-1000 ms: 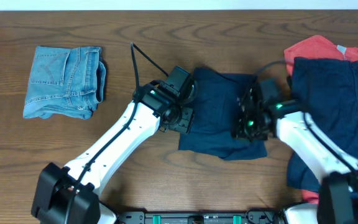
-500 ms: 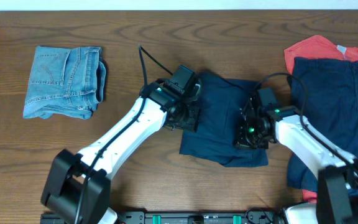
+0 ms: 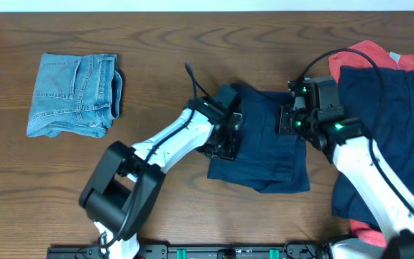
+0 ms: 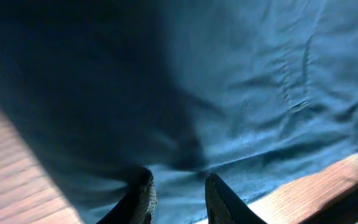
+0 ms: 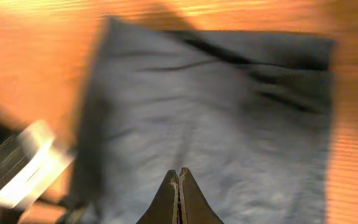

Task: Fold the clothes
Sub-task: 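Press and adjust the folded shorts' top edge with both grippers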

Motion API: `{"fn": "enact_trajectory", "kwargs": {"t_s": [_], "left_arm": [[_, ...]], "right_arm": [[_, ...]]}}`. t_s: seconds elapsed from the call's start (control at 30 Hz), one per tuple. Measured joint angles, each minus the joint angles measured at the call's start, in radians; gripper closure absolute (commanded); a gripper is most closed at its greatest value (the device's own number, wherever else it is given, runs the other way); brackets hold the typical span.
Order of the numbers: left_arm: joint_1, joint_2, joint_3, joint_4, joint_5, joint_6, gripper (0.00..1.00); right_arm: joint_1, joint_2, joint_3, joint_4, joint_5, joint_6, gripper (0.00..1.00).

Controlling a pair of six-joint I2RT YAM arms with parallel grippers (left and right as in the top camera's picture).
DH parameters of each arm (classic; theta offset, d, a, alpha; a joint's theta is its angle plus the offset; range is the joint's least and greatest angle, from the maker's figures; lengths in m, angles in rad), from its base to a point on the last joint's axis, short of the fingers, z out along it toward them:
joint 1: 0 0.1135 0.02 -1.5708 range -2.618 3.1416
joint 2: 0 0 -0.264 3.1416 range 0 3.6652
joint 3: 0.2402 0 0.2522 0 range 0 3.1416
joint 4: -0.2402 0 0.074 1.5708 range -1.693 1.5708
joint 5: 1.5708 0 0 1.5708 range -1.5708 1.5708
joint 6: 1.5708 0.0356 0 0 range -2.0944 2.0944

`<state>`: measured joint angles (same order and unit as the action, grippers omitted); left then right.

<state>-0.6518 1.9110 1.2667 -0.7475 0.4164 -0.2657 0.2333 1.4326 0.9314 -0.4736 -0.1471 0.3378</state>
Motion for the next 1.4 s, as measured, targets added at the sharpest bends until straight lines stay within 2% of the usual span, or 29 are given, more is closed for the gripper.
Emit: {"fn": "enact_trajectory", "kwargs": {"t_s": [0.2,0.3,0.4,0.57,0.7,0.83,0.97,1.1,1.23,1.4], "left_arm": [[-0.006,0.031,0.000,-0.012,-0.001,0.000,0.69],[-0.007,0.031,0.000,-0.013,-0.011,-0.003,0.57],[-0.006,0.031,0.000,-0.016,-0.028,-0.001,0.50],[-0.006,0.031,0.000,-0.026,-0.038,0.003,0.49],[-0.002,0.028,0.000,-0.071,-0.041,0.003,0.49],[0.021,-0.009,0.005,-0.106,-0.049,0.003,0.49],[0.061,-0.113,0.017,-0.022,-0.054,0.003,0.49],[0.094,-0.179,0.049,0.071,-0.057,0.003,0.50],[0.098,-0.170,0.054,0.092,-0.057,0.003,0.50],[0.096,-0.097,0.035,0.109,-0.057,0.003,0.50]], "right_arm": [[-0.068,0.195,0.000,0.053,0.104,0.026,0.99],[-0.101,0.276,-0.004,0.119,0.121,0.035,0.99],[-0.142,0.326,-0.005,0.208,0.127,0.045,0.99],[-0.204,0.335,-0.003,0.257,0.111,0.044,0.96],[-0.212,0.295,0.003,0.151,0.008,0.013,0.91],[-0.211,0.163,0.007,0.002,-0.150,-0.007,0.95],[-0.184,0.023,0.024,-0.178,-0.272,-0.029,0.96],[-0.101,-0.006,0.026,-0.322,-0.325,-0.053,0.97],[-0.019,0.020,0.001,-0.350,-0.327,-0.061,0.97],[0.031,0.097,-0.098,-0.287,-0.277,-0.020,0.99]]}}
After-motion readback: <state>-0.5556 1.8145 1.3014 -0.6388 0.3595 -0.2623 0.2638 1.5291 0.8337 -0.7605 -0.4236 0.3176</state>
